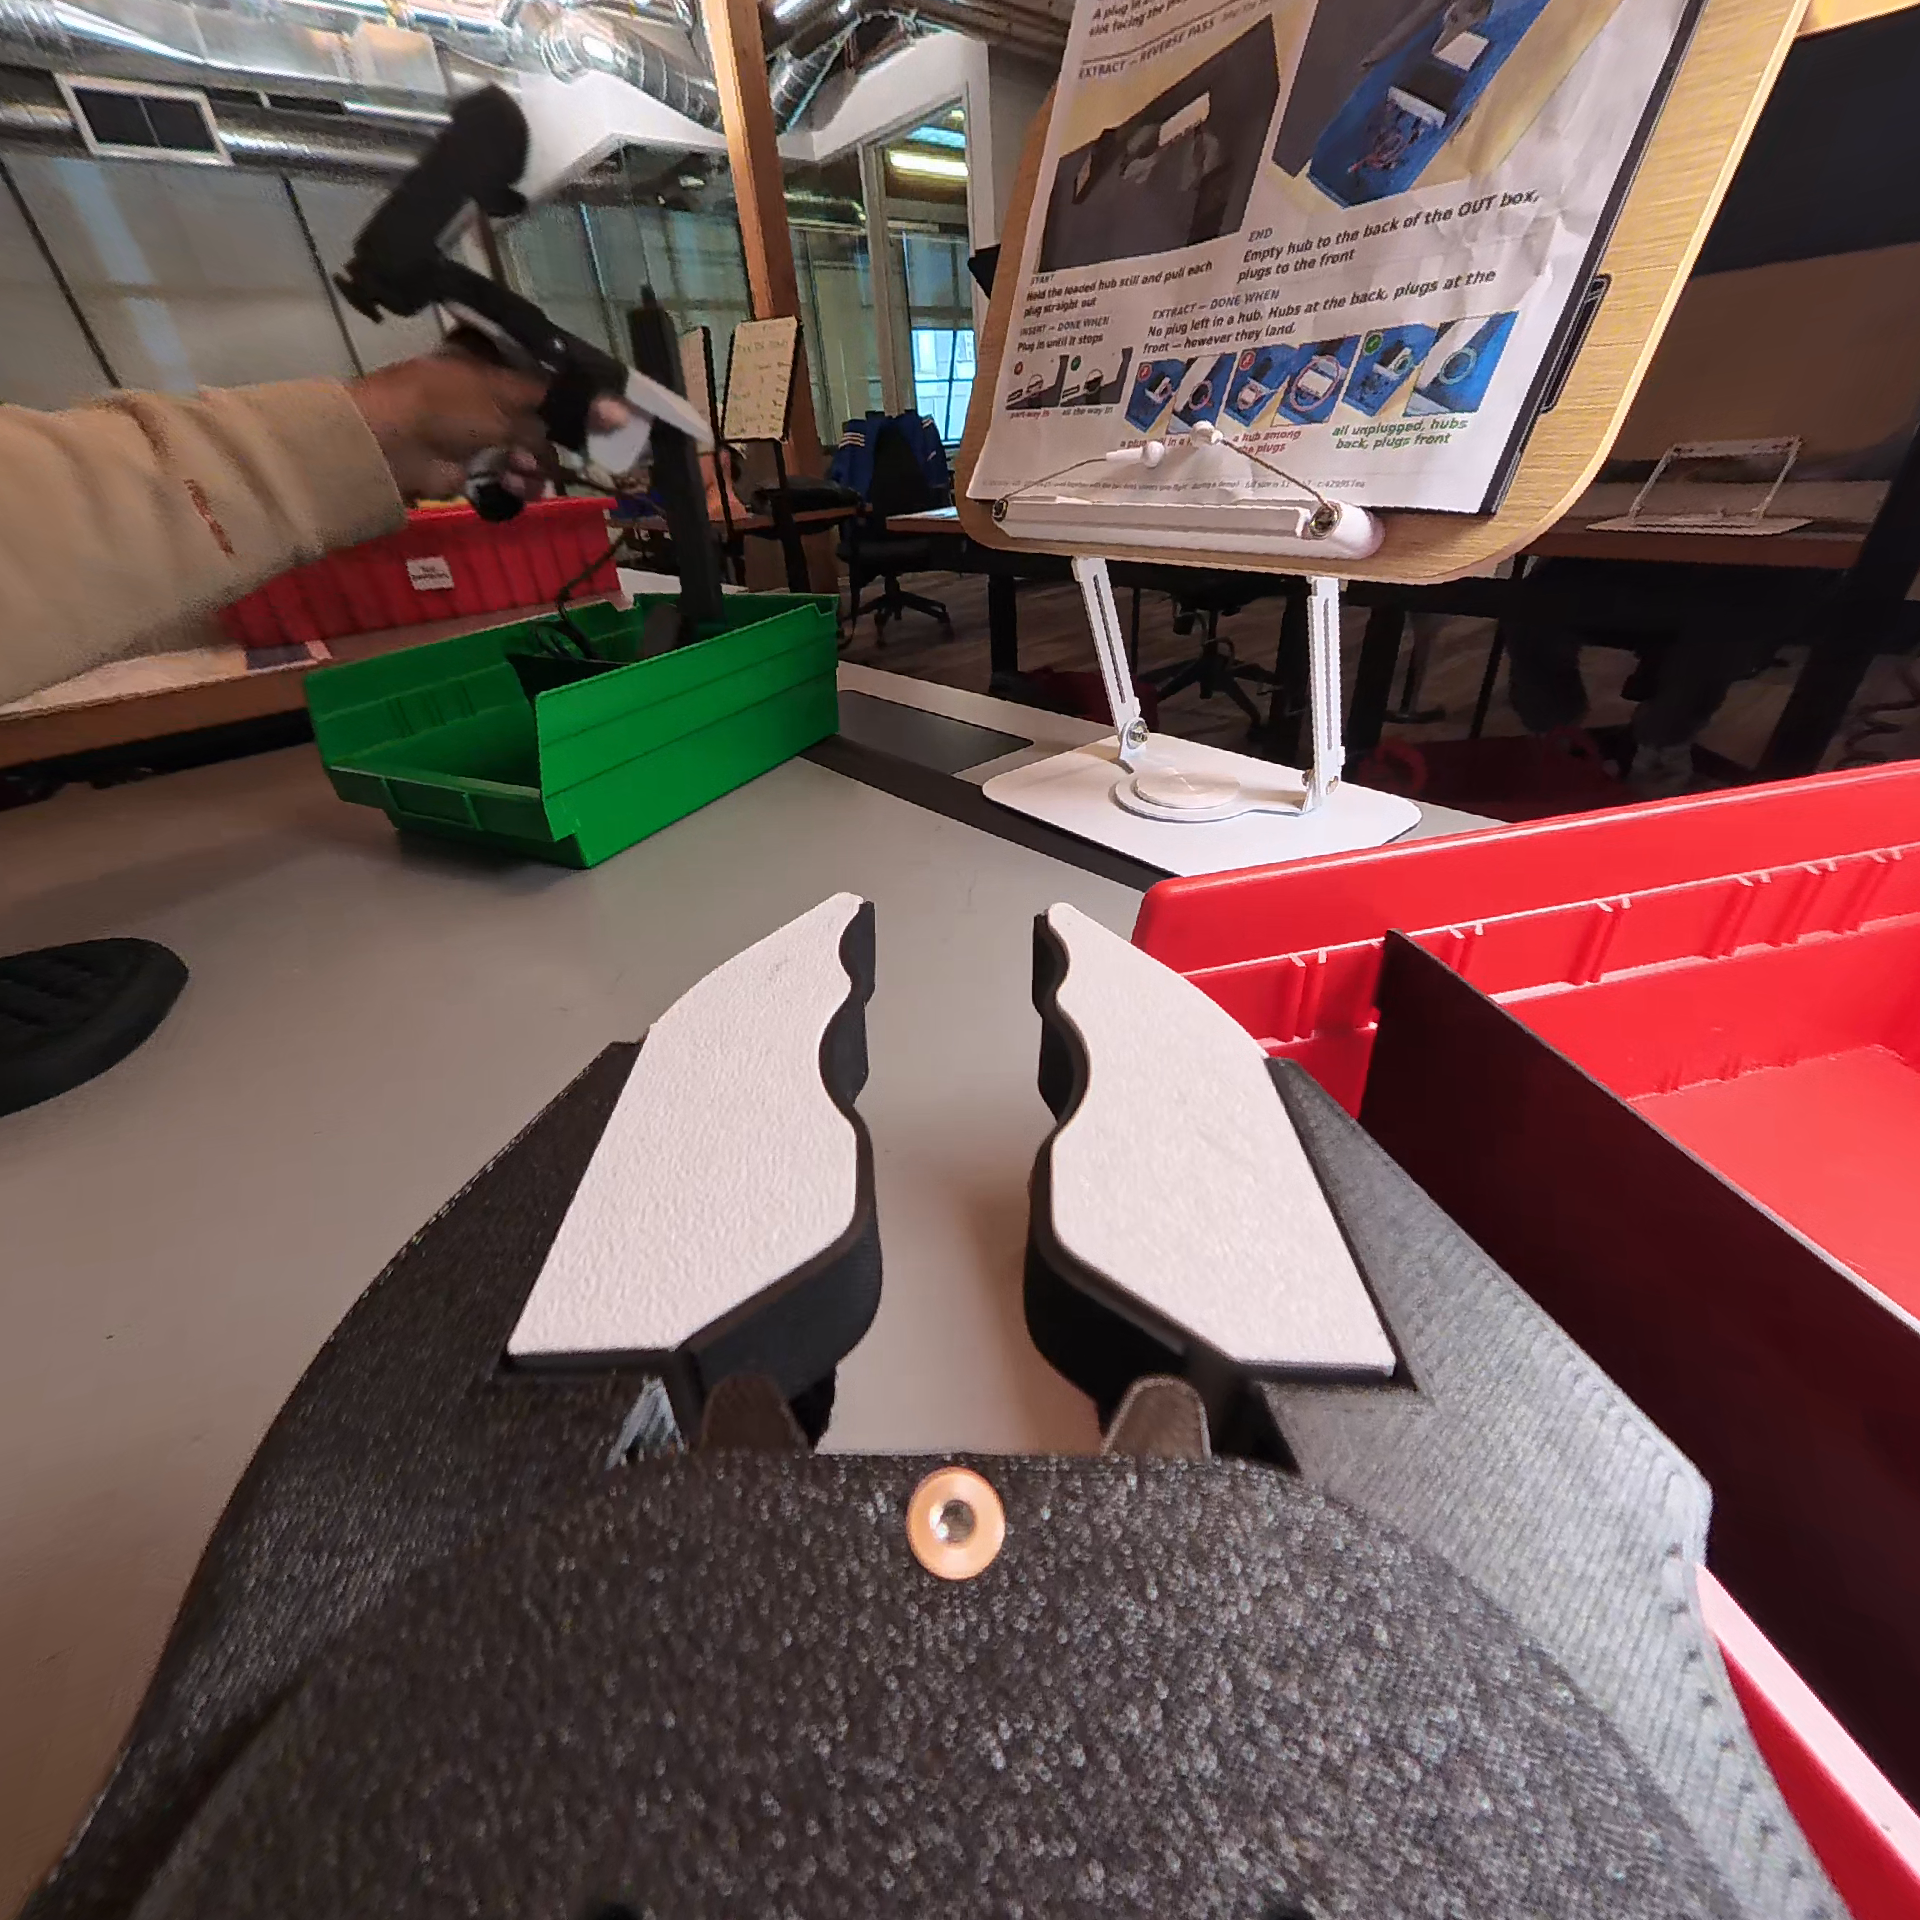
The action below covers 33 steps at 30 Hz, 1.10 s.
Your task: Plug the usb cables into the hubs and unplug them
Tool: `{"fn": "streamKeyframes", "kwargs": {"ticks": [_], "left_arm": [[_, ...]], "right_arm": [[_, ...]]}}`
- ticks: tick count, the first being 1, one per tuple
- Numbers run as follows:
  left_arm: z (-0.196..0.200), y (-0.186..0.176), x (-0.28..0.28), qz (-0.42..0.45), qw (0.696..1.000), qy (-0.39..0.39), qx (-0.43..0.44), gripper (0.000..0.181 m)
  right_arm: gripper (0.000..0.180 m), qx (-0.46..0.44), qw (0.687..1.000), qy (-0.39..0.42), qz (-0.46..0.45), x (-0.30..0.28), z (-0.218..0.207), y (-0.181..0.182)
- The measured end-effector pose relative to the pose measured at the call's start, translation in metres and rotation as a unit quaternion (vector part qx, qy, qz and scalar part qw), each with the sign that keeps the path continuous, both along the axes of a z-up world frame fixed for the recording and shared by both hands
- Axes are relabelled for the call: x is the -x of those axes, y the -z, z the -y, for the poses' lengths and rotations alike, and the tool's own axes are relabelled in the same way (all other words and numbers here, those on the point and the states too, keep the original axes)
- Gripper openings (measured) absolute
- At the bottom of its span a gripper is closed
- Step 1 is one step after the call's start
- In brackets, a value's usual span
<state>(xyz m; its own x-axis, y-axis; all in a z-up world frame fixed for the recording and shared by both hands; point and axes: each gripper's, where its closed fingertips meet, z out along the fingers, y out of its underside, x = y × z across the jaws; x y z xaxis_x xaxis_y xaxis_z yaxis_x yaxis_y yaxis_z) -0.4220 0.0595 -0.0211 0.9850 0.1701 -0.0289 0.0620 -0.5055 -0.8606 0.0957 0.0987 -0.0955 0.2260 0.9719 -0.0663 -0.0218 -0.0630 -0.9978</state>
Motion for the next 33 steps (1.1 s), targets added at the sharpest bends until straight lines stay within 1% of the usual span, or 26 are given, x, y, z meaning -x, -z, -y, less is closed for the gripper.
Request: {"fn": "streamKeyframes", "kwargs": {"ticks": [4,10,15,19,22,25,30,33], "left_arm": [[0.011,-0.055,-0.015,0.016,0.995,0.016,-0.101,0.058],[0.025,-0.126,-0.051,0.032,0.974,0.059,-0.216,0.058],[0.033,-0.166,-0.094,0.032,0.956,0.106,-0.273,0.057],[0.041,-0.182,-0.145,0.02,0.942,0.165,-0.291,0.058],[0.048,-0.183,-0.192,0.025,0.93,0.225,-0.289,0.057],[0.058,-0.17,-0.243,0.038,0.915,0.292,-0.275,0.057],[0.075,-0.126,-0.33,0.085,0.878,0.405,-0.239,0.057],[0.075,-0.09,-0.368,0.082,0.868,0.444,-0.205,0.057]], "right_arm": [[0.029,0.0,1.0,0.001,-0.001,0.0,-0.001,0.0],[0.029,0.0,1.0,0.0,0.001,0.0,0.0,0.001],[0.029,-0.002,1.0,0.001,-0.001,0.0,0.0,0.0],[0.029,-0.007,1.0,0.0,-0.001,0.0,0.001,-0.001],[0.029,-0.016,1.0,-0.004,0.0,0.0,0.004,-0.002],[0.029,-0.024,1.0,-0.01,0.002,0.002,0.007,-0.002],[0.03,-0.035,0.999,-0.026,0.003,0.004,0.015,-0.002],[0.031,-0.037,0.998,-0.042,-0.001,0.006,0.022,-0.005]]}}
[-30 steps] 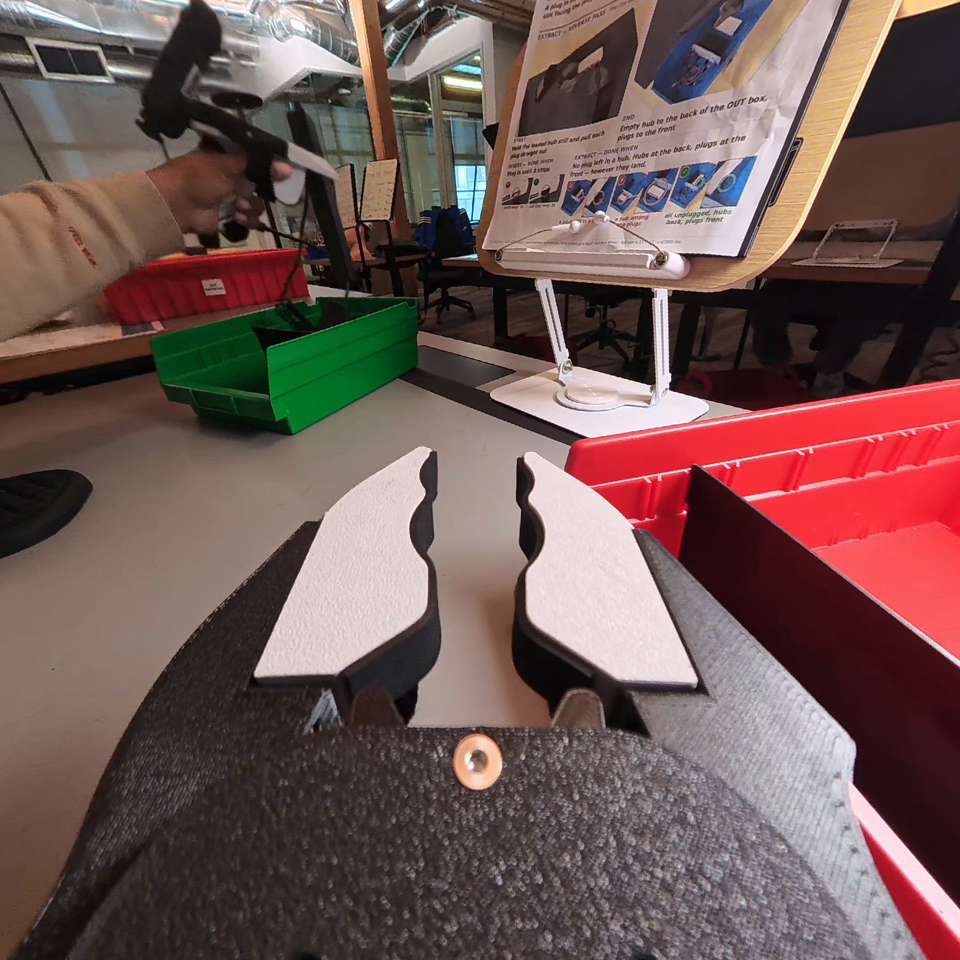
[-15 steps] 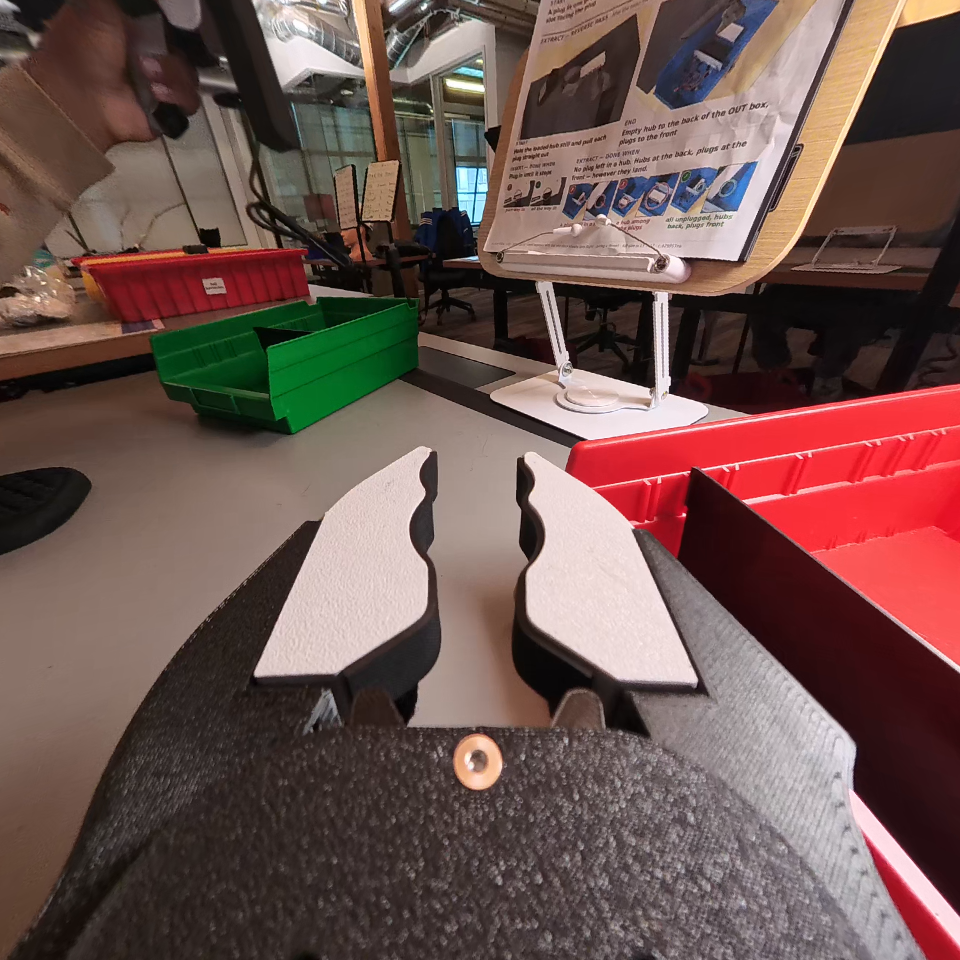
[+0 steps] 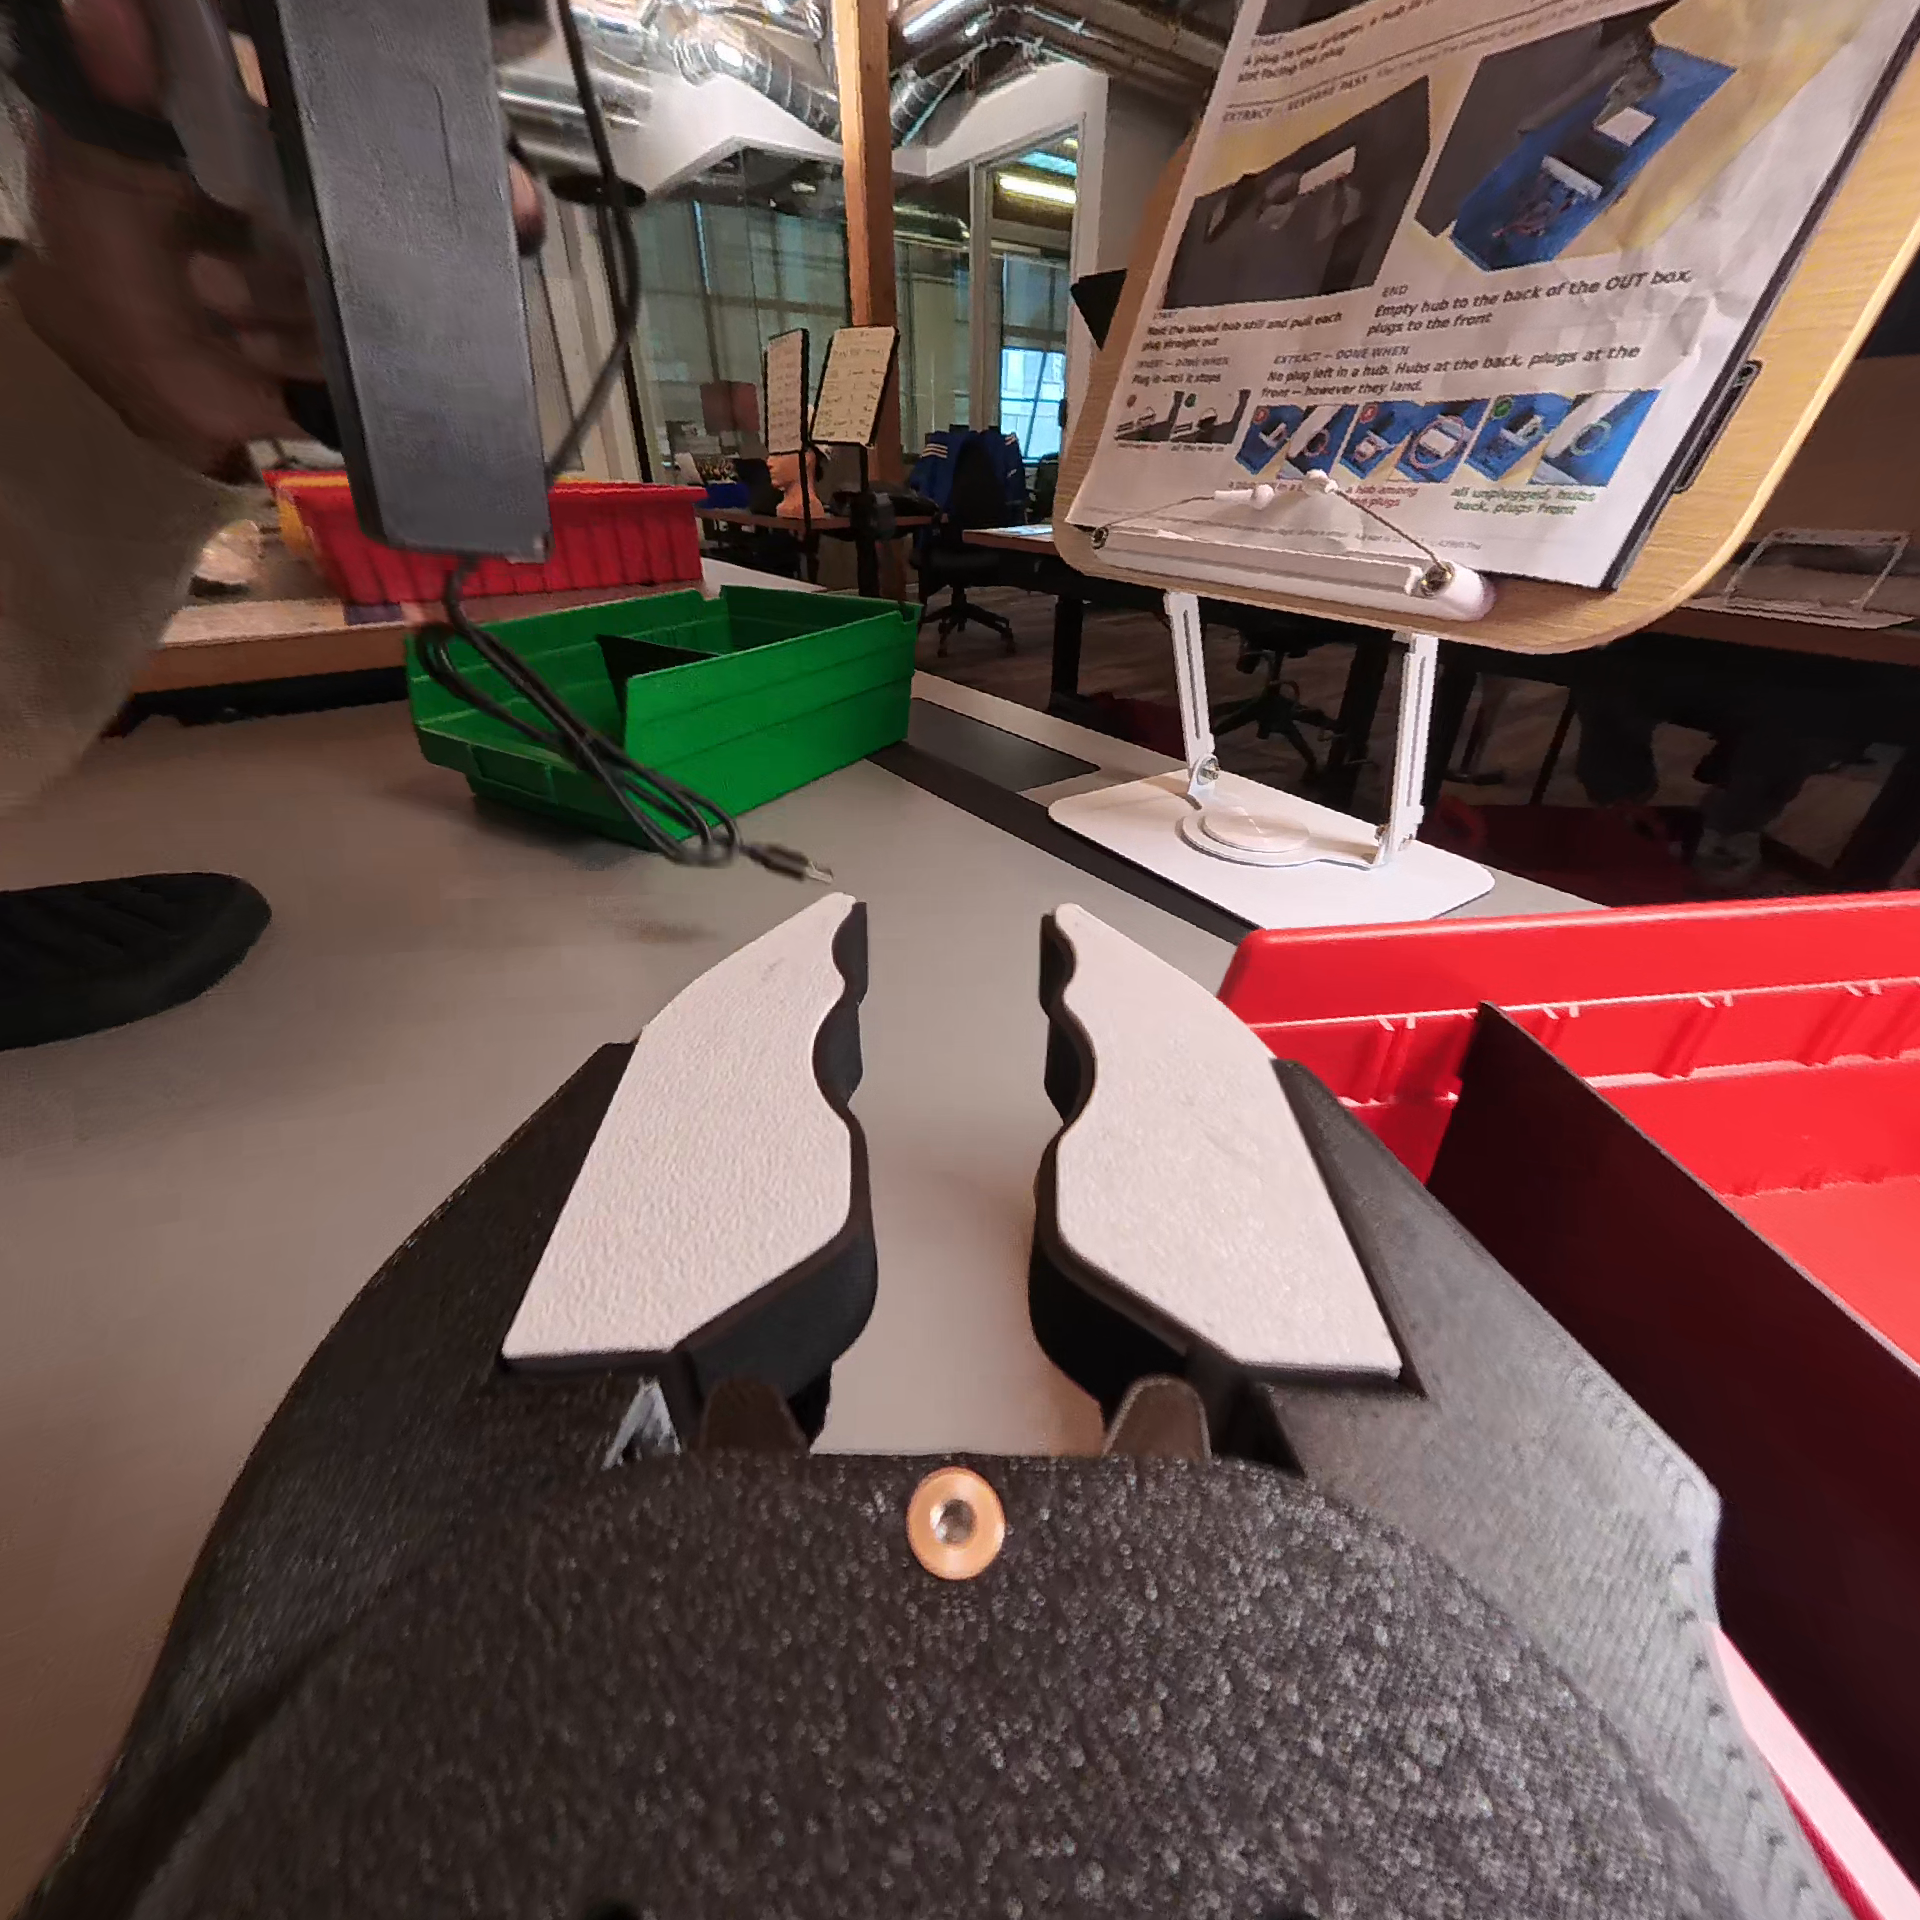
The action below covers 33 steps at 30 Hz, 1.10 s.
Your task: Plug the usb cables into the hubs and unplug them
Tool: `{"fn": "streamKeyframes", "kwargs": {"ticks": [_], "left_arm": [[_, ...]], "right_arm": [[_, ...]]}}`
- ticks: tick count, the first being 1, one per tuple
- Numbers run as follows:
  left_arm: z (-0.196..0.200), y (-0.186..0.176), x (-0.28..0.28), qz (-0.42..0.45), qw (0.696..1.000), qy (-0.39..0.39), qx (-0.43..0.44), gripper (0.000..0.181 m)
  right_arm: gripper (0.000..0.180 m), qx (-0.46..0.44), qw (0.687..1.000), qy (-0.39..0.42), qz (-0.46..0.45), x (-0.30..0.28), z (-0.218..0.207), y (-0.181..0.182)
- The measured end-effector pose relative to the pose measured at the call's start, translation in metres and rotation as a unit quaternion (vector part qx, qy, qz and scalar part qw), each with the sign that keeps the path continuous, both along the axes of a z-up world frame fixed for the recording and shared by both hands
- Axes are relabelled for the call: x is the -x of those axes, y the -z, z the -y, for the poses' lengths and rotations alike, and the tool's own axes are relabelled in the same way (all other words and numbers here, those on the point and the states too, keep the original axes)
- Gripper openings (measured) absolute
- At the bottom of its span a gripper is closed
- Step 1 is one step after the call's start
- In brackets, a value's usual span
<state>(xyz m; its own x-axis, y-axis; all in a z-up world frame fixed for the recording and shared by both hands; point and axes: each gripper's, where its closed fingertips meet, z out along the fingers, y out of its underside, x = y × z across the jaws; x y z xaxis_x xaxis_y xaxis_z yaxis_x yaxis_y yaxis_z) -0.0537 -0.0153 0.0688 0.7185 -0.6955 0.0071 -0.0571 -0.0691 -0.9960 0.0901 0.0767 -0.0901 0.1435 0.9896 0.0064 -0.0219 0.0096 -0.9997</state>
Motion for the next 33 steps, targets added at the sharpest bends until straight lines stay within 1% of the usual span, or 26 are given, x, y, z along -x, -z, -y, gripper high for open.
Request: {"fn": "streamKeyframes", "kwargs": {"ticks": [4,8,10,12,13,15,19,21,24,28,31,32,33], "left_arm": [[-0.007,0.04,-0.034,-0.003,0.998,0.053,0.045,0.057],[-0.016,0.074,-0.052,-0.023,0.994,0.071,0.083,0.057],[-0.014,0.084,-0.059,-0.033,0.992,0.086,0.091,0.057],[-0.009,0.088,-0.064,-0.046,0.99,0.098,0.087,0.057],[-0.007,0.089,-0.064,-0.056,0.99,0.097,0.084,0.057],[-0.003,0.09,-0.063,-0.075,0.99,0.094,0.077,0.057],[0.006,0.091,-0.06,-0.11,0.986,0.101,0.074,0.056],[0.01,0.091,-0.059,-0.125,0.984,0.105,0.068,0.055],[0.013,0.091,-0.061,-0.129,0.983,0.113,0.069,0.055],[0.014,0.09,-0.061,-0.125,0.983,0.113,0.069,0.055],[0.014,0.092,-0.06,-0.134,0.983,0.108,0.067,0.055],[0.014,0.092,-0.06,-0.135,0.983,0.109,0.067,0.055],[0.016,0.09,-0.062,-0.129,0.983,0.117,0.067,0.055]], "right_arm": [[0.036,-0.006,0.998,-0.056,0.029,0.011,0.023,-0.009],[0.047,-0.033,0.99,-0.12,0.06,0.035,0.063,-0.036],[0.056,-0.04,0.985,-0.151,0.076,0.052,0.081,-0.047],[0.064,-0.026,0.977,-0.19,0.093,0.07,0.098,-0.053],[0.067,-0.014,0.972,-0.211,0.099,0.079,0.107,-0.055],[0.067,-0.001,0.967,-0.233,0.106,0.094,0.119,-0.058],[0.064,-0.022,0.965,-0.233,0.121,0.114,0.13,-0.055],[0.065,-0.02,0.965,-0.231,0.119,0.118,0.132,-0.054],[0.069,-0.004,0.966,-0.234,0.115,0.122,0.134,-0.052],[0.069,0.011,0.967,-0.235,0.1,0.124,0.137,-0.053],[0.07,-0.005,0.969,-0.219,0.113,0.126,0.136,-0.049],[0.067,-0.011,0.969,-0.214,0.12,0.126,0.135,-0.046],[0.058,-0.018,0.969,-0.21,0.129,0.126,0.133,-0.042]]}}
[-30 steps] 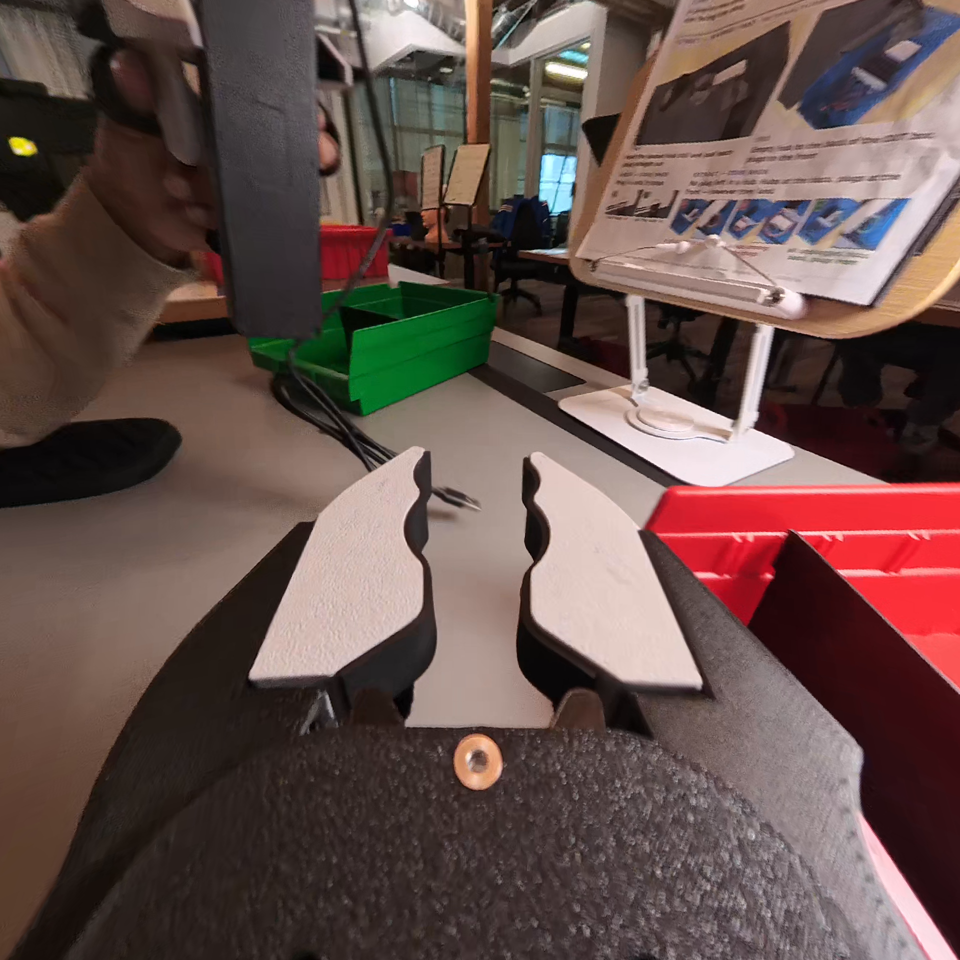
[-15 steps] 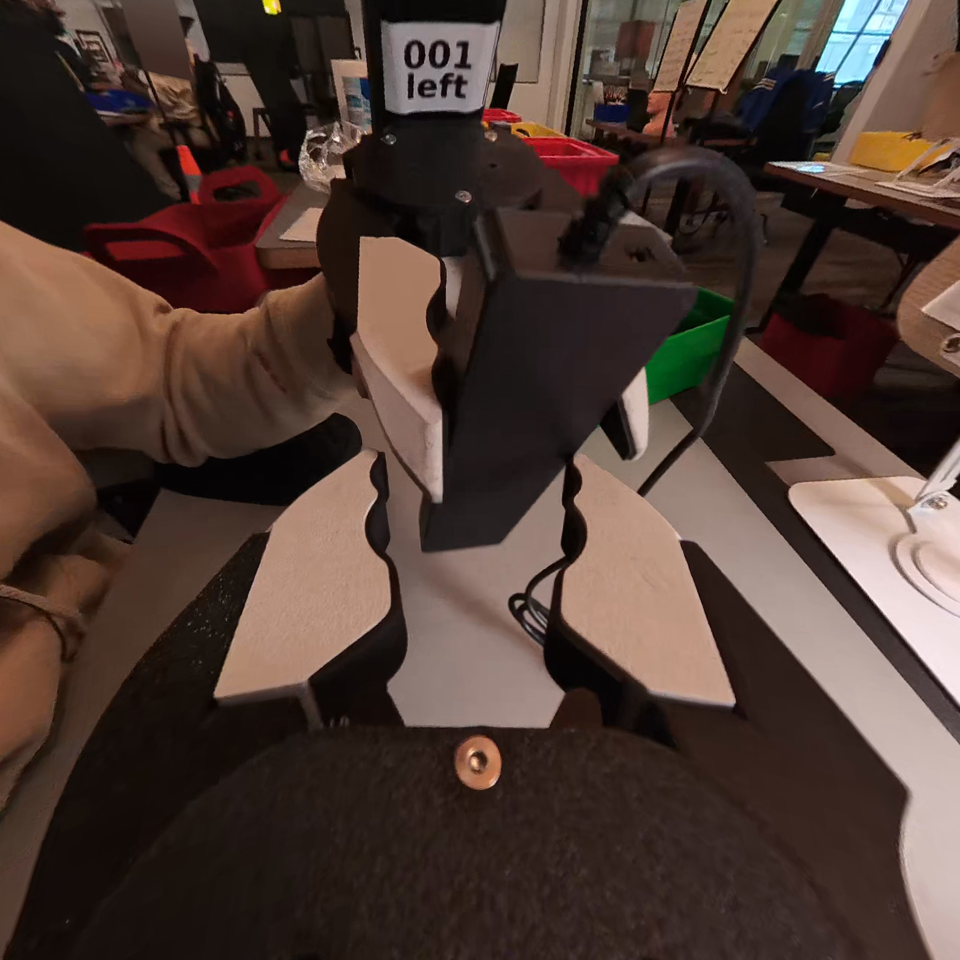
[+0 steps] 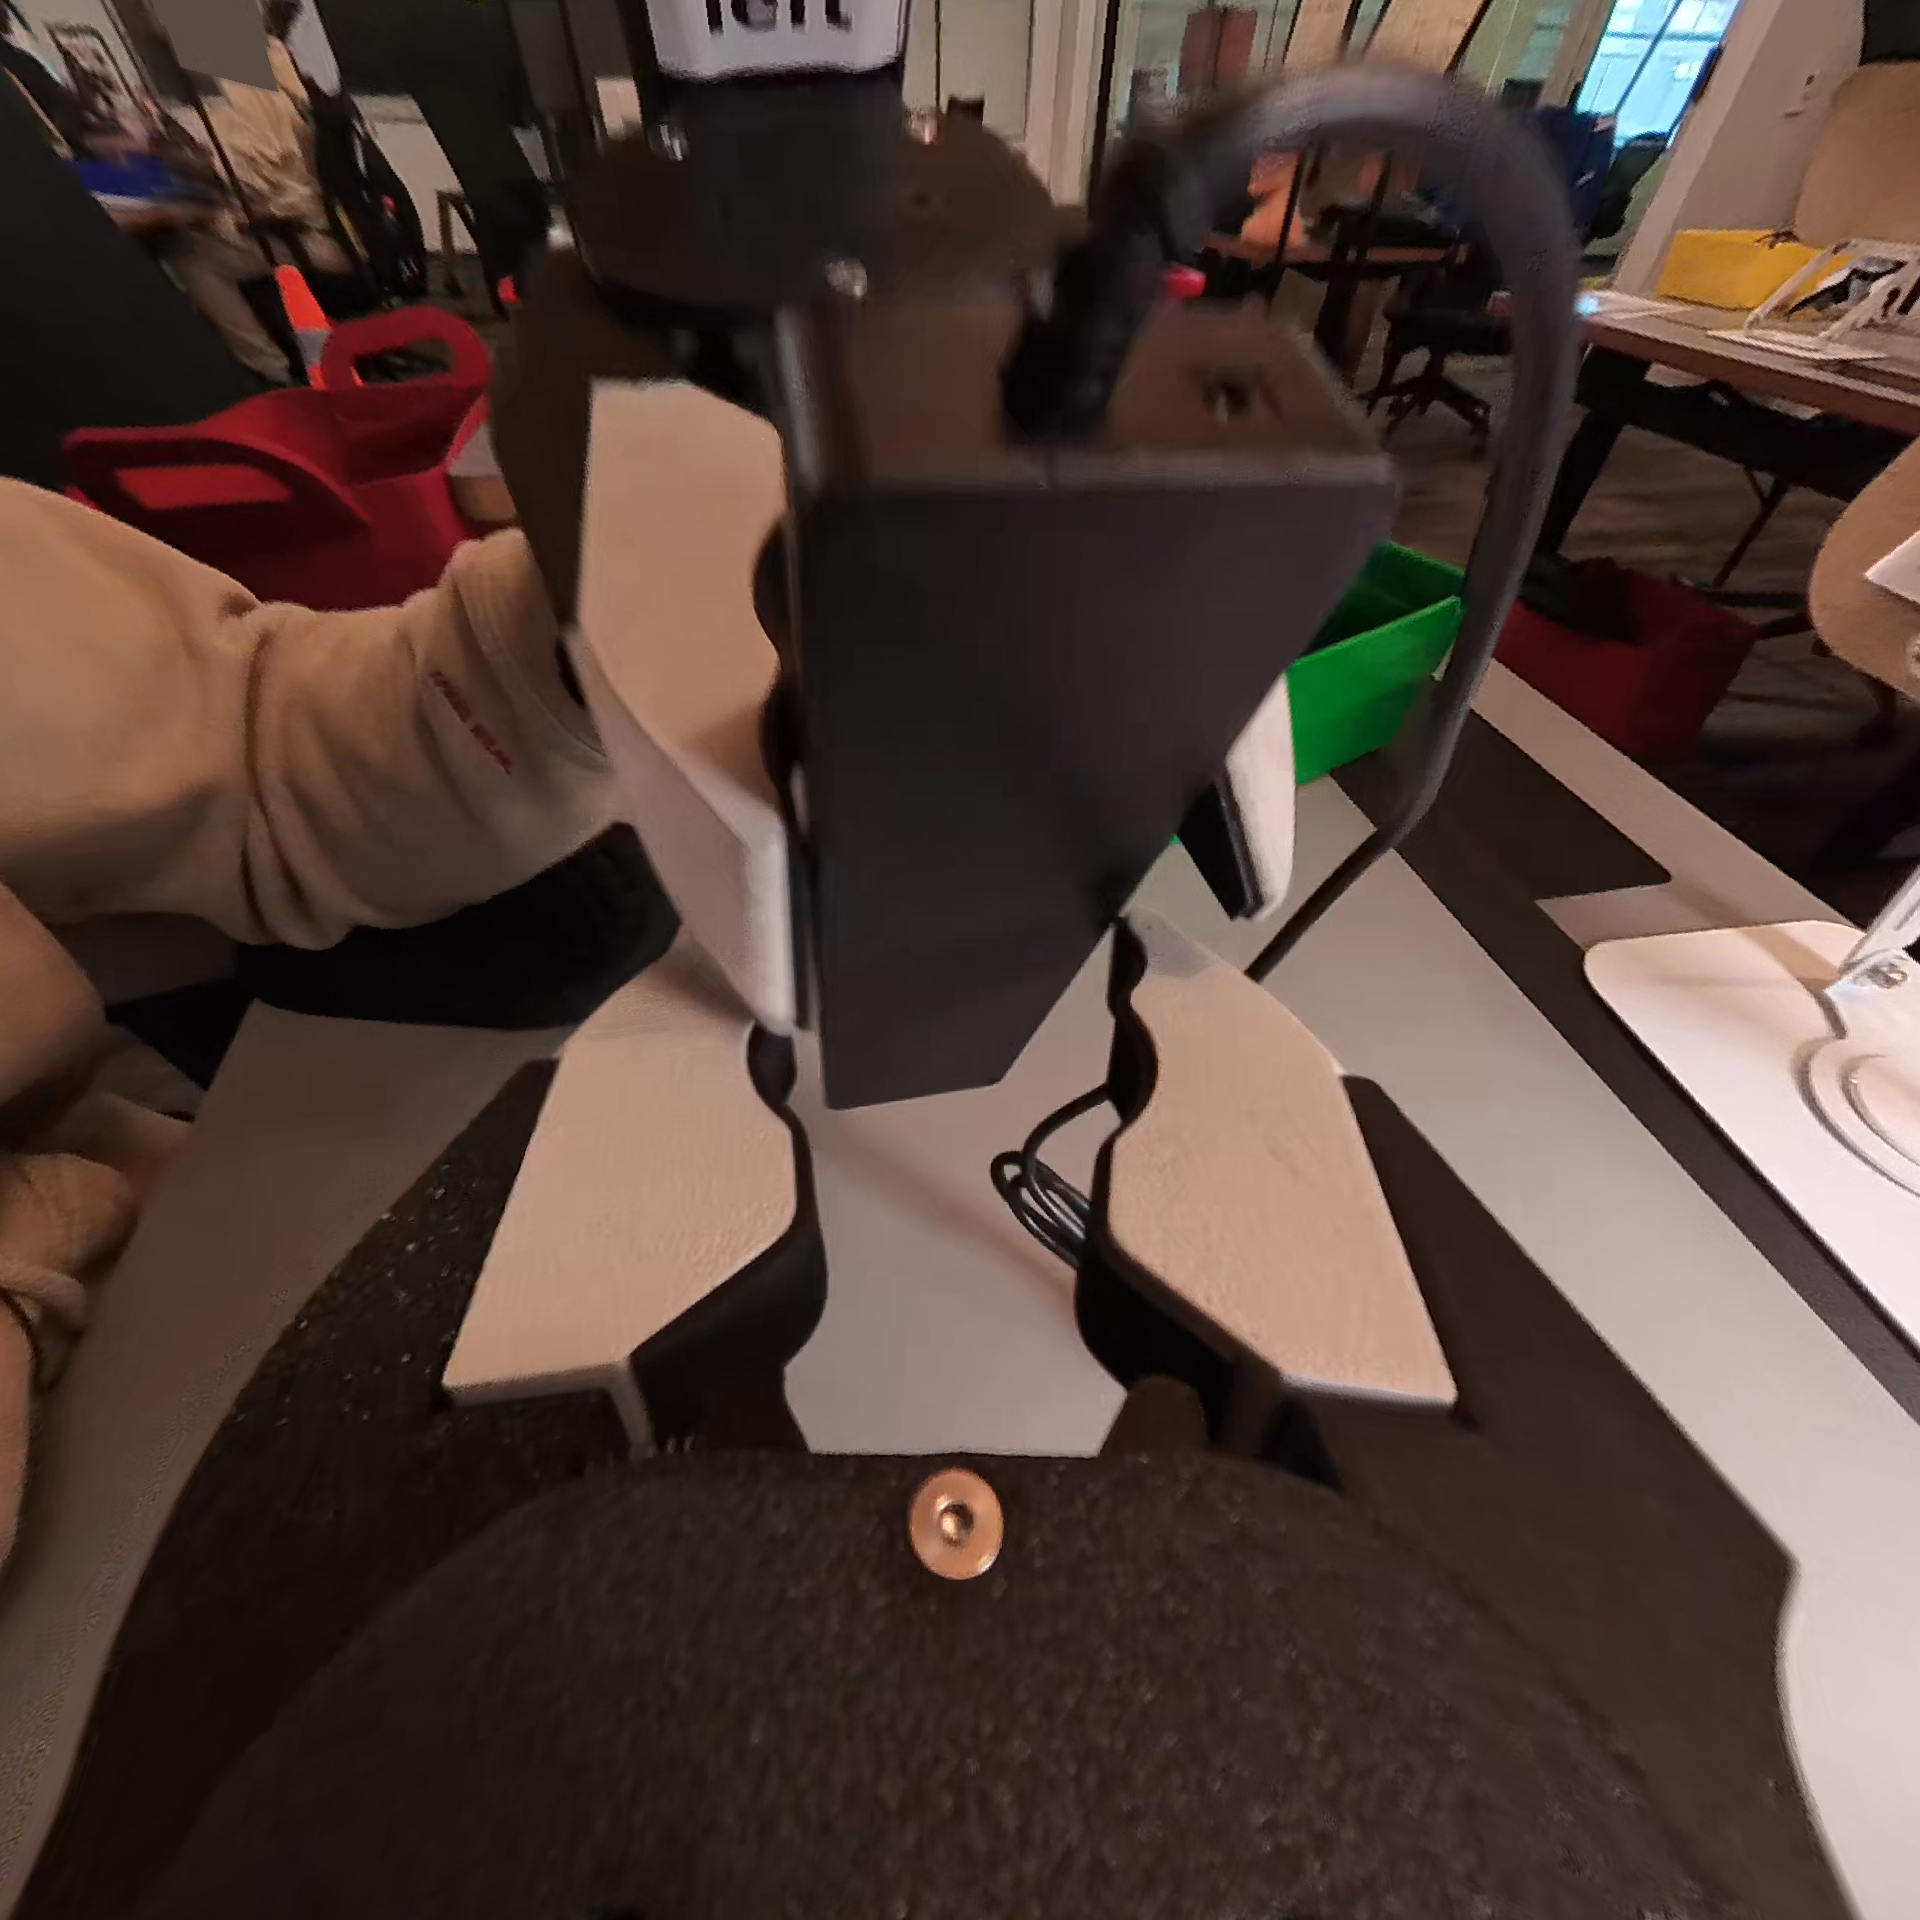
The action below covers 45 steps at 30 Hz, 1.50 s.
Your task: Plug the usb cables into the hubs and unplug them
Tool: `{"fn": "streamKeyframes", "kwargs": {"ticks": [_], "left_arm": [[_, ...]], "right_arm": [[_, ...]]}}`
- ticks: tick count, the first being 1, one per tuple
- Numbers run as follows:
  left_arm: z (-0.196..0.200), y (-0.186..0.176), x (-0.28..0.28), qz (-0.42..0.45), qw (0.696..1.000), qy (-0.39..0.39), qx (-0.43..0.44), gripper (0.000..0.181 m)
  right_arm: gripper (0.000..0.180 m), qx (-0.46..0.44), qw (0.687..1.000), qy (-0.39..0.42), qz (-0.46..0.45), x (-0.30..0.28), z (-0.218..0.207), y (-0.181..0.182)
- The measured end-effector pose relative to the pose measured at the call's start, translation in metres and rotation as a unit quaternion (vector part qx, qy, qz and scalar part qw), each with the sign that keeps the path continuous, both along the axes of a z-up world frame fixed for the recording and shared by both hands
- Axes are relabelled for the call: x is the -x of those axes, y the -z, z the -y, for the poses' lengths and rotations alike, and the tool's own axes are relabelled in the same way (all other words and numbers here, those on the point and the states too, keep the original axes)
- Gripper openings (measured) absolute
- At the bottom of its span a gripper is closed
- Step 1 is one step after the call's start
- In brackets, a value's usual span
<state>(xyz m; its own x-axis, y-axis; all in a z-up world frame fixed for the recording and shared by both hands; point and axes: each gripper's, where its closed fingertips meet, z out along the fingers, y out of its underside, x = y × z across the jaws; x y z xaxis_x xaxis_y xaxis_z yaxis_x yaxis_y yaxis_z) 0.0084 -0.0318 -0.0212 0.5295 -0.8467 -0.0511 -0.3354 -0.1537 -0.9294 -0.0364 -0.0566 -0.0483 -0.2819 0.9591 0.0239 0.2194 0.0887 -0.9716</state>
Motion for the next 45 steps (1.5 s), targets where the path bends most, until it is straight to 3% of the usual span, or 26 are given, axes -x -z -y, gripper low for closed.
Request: {"fn": "streamKeyframes", "kwargs": {"ticks": [13,21,36,39,42,45], "left_arm": [[0.01,-0.006,-0.017,0.044,0.998,0.036,0.005,0.055],[0.014,-0.03,0.001,0.114,0.993,0.043,0.006,0.067],[0.003,0.025,0.0,0.022,0.997,0.045,0.05,0.077],[0.0,0.037,-0.011,0.011,0.997,0.05,0.058,0.073],[-0.003,0.043,-0.017,-0.001,0.998,0.051,0.042,0.056],[-0.006,0.038,-0.021,0.03,0.997,0.053,0.042,0.056]], "right_arm": [[0.057,-0.001,1.0,-0.022,-0.015,0.005,0.014,0.007],[0.057,0.037,0.996,-0.018,-0.074,-0.011,-0.003,-0.022],[0.057,0.066,0.992,-0.013,-0.111,-0.027,-0.021,-0.043],[0.057,0.06,0.992,-0.014,-0.109,-0.025,-0.019,-0.042],[0.058,0.062,0.992,-0.003,-0.111,-0.026,-0.024,-0.043],[0.059,0.07,0.991,0.002,-0.11,-0.028,-0.028,-0.046]]}}
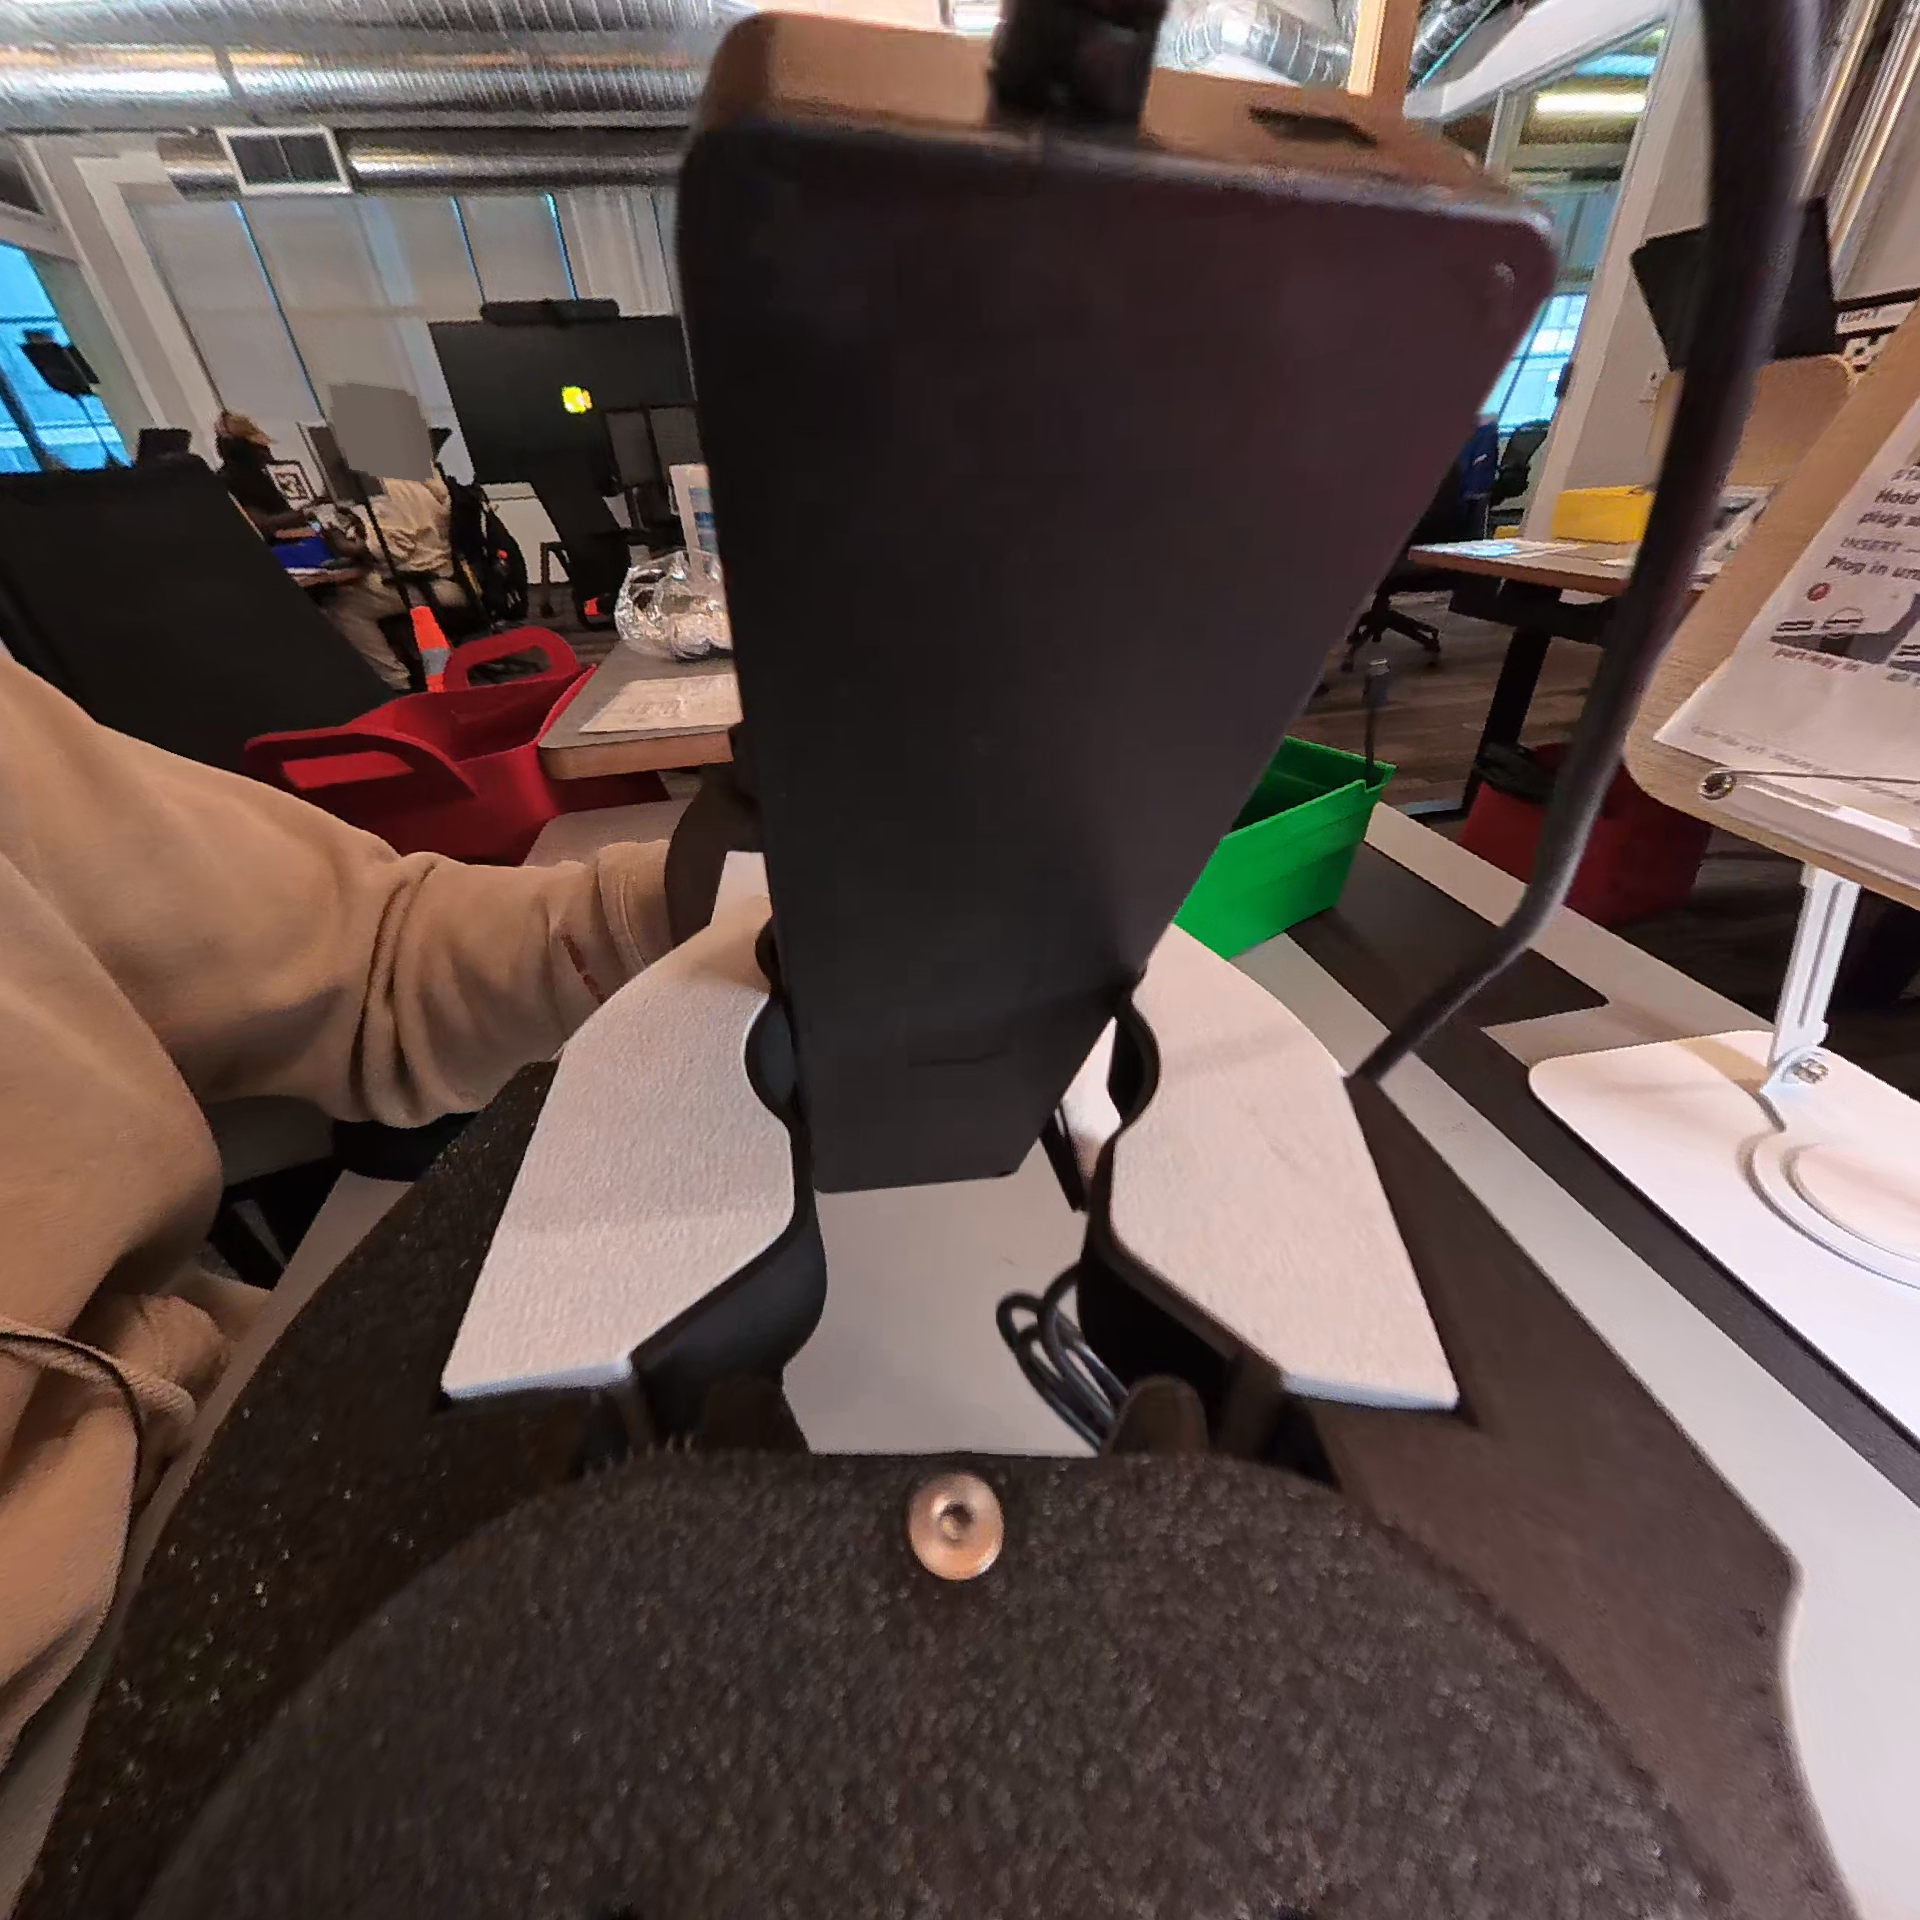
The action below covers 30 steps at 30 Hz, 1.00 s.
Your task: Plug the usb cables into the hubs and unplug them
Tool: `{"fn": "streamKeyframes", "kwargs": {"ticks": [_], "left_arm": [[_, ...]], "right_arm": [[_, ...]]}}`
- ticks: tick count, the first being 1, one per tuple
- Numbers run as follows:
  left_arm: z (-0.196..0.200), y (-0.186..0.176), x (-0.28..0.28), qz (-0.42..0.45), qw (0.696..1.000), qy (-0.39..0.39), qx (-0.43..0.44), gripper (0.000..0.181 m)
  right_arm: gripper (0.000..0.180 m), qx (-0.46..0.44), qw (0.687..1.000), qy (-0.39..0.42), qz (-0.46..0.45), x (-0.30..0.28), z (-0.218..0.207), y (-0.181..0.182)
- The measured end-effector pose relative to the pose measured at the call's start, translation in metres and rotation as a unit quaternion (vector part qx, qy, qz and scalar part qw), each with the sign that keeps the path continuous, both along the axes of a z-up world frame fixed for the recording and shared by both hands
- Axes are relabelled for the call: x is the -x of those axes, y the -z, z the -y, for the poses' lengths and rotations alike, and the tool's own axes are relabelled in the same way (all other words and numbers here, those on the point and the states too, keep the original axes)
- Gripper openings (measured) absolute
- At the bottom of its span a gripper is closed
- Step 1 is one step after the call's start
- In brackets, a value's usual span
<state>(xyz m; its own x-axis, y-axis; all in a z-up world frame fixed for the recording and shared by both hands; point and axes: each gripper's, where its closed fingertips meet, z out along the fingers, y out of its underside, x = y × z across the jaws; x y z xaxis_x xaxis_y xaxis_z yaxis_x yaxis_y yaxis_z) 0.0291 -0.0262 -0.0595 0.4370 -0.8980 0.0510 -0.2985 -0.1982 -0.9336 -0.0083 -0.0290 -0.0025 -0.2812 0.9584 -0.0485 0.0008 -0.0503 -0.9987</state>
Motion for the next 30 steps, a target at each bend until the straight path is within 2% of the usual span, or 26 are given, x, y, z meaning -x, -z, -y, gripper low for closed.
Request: {"fn": "streamKeyframes", "kwargs": {"ticks": [7,13,18,30], "left_arm": [[-0.001,0.002,0.004,-0.002,1.0,-0.005,0.019,0.055],[-0.005,0.005,0.004,-0.005,0.997,-0.033,0.065,0.055],[-0.001,0.01,0.001,-0.024,0.996,-0.033,0.08,0.055],[-0.002,0.0,0.003,0.012,0.998,-0.025,0.06,0.055]], "right_arm": [[0.06,0.023,0.999,0.015,-0.017,-0.006,-0.011,-0.01],[0.069,0.036,0.998,0.049,-0.014,-0.005,-0.024,-0.009],[0.07,0.05,0.998,0.035,-0.019,-0.005,-0.023,-0.008],[0.068,0.058,0.998,0.025,-0.011,-0.01,-0.024,-0.01]]}}
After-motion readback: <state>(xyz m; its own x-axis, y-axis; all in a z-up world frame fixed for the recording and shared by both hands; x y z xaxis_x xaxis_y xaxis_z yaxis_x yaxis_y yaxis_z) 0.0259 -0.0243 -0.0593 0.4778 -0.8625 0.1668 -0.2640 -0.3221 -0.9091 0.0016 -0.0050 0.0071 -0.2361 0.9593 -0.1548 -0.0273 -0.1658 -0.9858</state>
